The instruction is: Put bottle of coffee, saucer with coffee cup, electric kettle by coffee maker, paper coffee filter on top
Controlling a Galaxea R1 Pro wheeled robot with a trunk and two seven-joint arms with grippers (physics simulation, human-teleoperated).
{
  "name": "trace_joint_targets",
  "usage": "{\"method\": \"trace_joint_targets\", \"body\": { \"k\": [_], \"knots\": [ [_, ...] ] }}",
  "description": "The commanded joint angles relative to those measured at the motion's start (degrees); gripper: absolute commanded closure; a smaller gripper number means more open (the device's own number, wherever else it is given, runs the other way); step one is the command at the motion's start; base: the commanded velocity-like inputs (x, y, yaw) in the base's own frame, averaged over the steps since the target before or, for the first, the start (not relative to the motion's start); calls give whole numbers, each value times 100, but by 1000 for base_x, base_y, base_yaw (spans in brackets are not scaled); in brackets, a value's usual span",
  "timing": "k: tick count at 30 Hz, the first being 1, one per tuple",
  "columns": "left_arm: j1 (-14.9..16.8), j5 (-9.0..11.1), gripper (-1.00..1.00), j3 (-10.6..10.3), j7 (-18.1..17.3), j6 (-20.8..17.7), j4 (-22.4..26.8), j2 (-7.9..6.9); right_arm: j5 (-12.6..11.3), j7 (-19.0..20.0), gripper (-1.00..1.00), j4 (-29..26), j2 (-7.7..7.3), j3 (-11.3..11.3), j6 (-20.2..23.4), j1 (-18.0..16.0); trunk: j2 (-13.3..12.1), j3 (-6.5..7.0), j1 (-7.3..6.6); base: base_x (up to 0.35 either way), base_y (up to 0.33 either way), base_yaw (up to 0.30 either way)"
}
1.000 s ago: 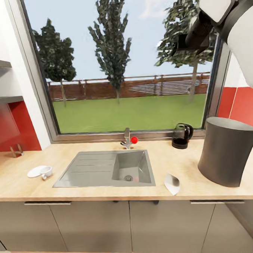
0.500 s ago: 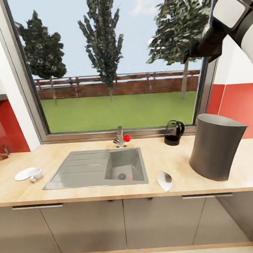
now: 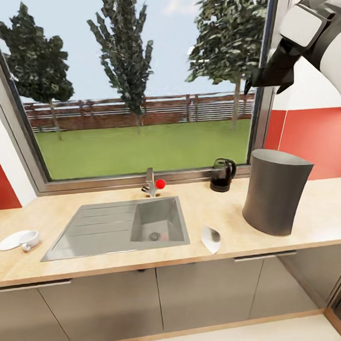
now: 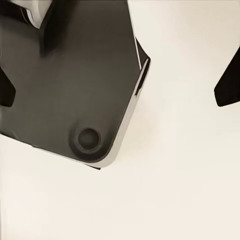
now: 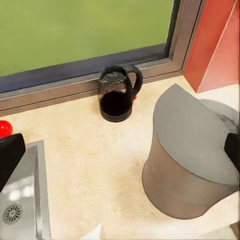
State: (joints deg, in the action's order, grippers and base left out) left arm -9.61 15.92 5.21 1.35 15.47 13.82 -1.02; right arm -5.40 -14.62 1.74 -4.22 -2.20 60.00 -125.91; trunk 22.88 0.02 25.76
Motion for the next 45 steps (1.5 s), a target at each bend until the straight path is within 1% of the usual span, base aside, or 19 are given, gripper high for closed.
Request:
{"method": "trace_joint_targets", "body": {
  "k": [1,10,14,16,22,27,33,39,45],
  "knots": [
    [-6,4,-100,8,-2,5,8,2,-52,-59,-100,8,-3,-18,0,-4,4,-10,2,0,0,-162],
    [-6,4,-100,10,-15,4,16,37,-40,-48,-100,-83,-23,-16,0,-4,4,-87,2,0,0,-162],
    [-6,-17,-100,3,-18,3,-25,114,-40,-49,-100,-99,-2,-17,0,-4,4,-121,2,0,0,-162],
    [-6,-12,-100,9,-14,29,-130,158,-40,-63,-100,-103,18,-17,0,-4,4,-138,2,0,0,-161],
    [-6,-6,-100,15,10,51,-261,220,-40,-74,-100,-104,40,-13,0,-4,4,-190,2,4,-20,-159],
    [-2,47,-100,38,47,2,-280,258,-40,-75,-100,-104,46,-9,0,-4,4,-233,2,135,-183,-150],
    [2,59,-100,66,50,0,-302,285,-40,-69,-100,-104,39,-9,0,-4,4,-285,2,228,-236,-137],
    [2,53,-100,60,56,14,-397,375,-40,-56,-100,-134,13,-1,0,-4,4,-339,2,121,-304,-43],
    [-3,52,-100,76,54,110,-426,397,-40,-50,-100,-228,9,0,0,-4,4,-395,2,75,-195,-7]
  ]
}}
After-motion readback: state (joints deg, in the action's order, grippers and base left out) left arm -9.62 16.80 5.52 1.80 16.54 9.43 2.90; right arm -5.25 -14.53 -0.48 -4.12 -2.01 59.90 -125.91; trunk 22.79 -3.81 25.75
